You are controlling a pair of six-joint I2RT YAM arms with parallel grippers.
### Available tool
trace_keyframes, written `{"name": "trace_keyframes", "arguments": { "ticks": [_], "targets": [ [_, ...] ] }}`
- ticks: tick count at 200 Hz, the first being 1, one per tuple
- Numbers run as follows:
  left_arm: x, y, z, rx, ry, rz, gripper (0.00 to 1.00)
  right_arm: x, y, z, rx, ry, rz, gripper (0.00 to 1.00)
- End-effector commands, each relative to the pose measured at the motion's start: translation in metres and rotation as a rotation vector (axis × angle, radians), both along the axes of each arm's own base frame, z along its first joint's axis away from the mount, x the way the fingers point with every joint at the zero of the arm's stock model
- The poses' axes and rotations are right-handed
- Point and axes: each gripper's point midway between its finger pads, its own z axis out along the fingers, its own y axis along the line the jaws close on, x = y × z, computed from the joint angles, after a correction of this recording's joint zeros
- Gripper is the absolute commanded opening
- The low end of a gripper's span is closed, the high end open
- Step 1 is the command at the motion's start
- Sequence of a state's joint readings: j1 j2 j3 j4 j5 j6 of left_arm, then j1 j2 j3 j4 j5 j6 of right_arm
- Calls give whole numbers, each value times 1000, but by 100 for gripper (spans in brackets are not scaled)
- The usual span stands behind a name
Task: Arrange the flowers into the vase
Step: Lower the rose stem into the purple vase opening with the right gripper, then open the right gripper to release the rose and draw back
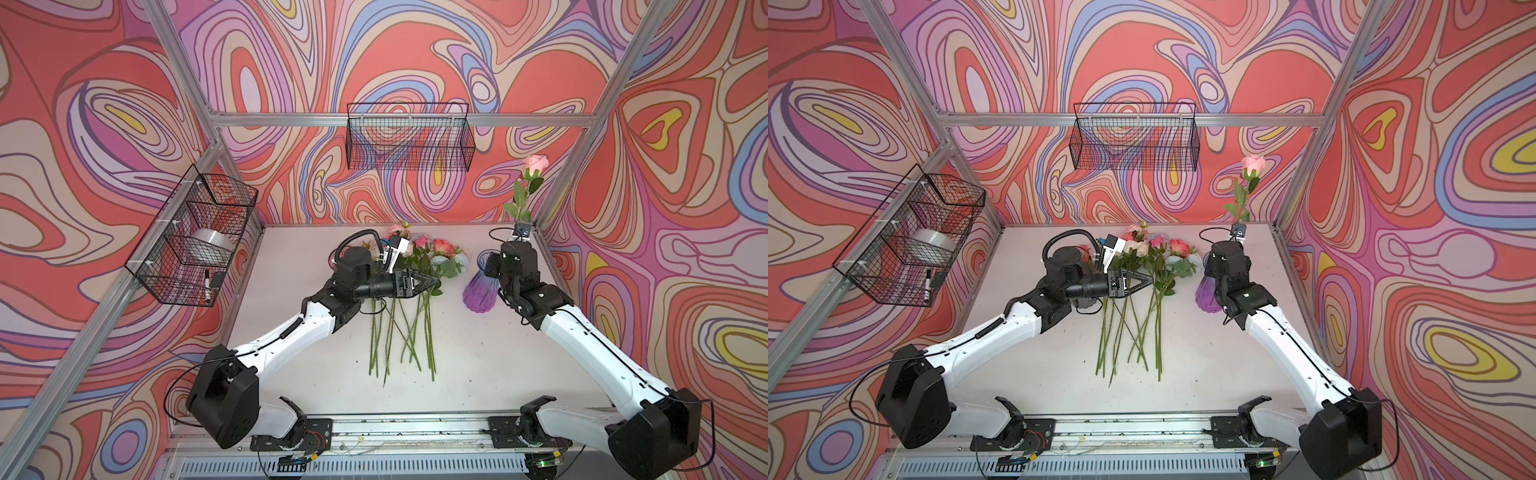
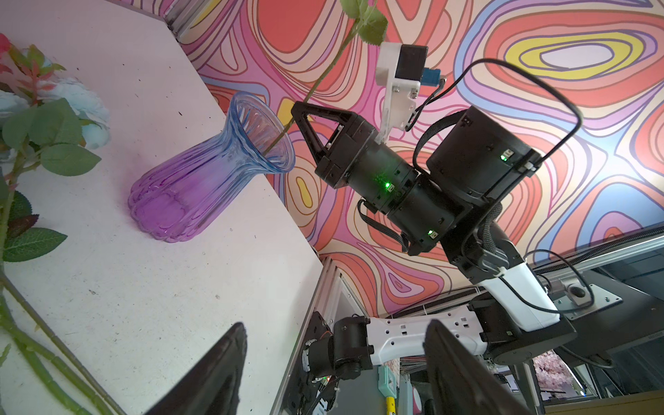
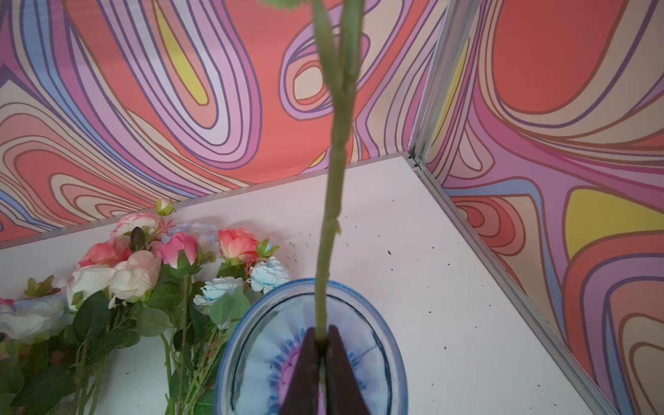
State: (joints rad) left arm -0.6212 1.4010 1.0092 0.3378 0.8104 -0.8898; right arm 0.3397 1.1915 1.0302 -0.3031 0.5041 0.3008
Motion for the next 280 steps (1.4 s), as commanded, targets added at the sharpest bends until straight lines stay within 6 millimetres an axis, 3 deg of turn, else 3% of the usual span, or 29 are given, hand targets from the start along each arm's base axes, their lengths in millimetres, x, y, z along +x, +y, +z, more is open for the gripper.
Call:
{"name": "trace_keyframes", "arguments": {
  "ticks": [1,37,131,171,204,235,261,280],
  "targets": [
    [1,1,4,7,-30,10,79,-5,6,-4,48,19,30,12],
    [4,6,0,48,-45,52,82,-11,5,-2,60,24,35,22],
    [8,15,1,102,-85,107,84,-34,13,39,145,-7,104,28],
    [15,34,5,185,-154,216,86,-46,34,62,224,-7,199,28],
    [28,62,6,285,-208,386,86,-54,73,69,213,46,298,27],
    [48,108,-2,427,-205,642,87,-57,108,54,213,117,324,25],
    [57,147,-6,520,-186,841,88,-55,134,16,173,198,319,25],
    [59,164,-3,531,-185,919,89,-48,142,-18,131,300,274,22]
  ]
}}
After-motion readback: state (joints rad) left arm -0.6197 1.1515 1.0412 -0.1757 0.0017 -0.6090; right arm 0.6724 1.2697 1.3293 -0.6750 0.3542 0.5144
